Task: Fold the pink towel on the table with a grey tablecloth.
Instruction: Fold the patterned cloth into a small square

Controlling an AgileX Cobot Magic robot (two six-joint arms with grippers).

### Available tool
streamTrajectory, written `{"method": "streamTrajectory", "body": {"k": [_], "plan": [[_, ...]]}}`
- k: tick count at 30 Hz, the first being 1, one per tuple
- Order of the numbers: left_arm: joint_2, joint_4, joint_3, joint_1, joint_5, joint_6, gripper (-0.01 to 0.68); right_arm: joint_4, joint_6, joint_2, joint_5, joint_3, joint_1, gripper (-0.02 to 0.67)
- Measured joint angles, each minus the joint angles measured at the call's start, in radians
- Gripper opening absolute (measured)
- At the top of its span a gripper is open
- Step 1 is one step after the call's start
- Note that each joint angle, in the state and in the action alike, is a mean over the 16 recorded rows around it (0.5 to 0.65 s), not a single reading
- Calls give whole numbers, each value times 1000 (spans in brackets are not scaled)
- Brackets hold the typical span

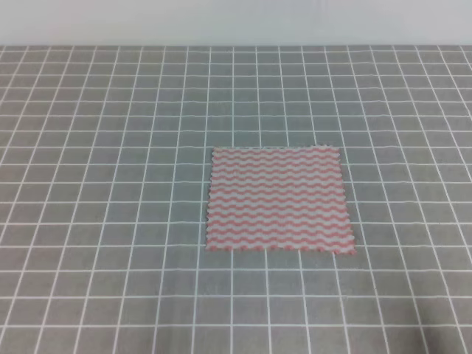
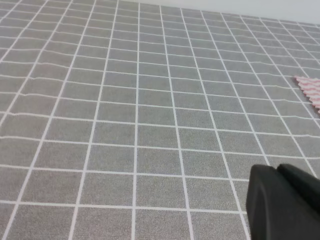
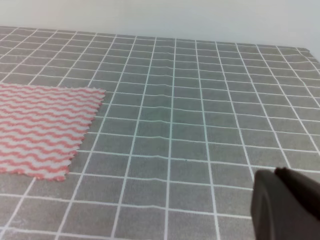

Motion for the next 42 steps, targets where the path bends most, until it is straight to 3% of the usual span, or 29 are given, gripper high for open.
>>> {"method": "streamTrajectory", "body": {"k": [34, 38, 42], "plan": [[0, -10, 1, 0, -1, 2, -3, 8, 0, 0, -2, 0, 0, -17], [0, -11, 1, 0, -1, 1, -3, 71, 0, 0, -6, 2, 0, -17], [-2, -25, 1, 0, -13, -19, -3, 222, 0, 0, -17, 2, 0, -17]]}}
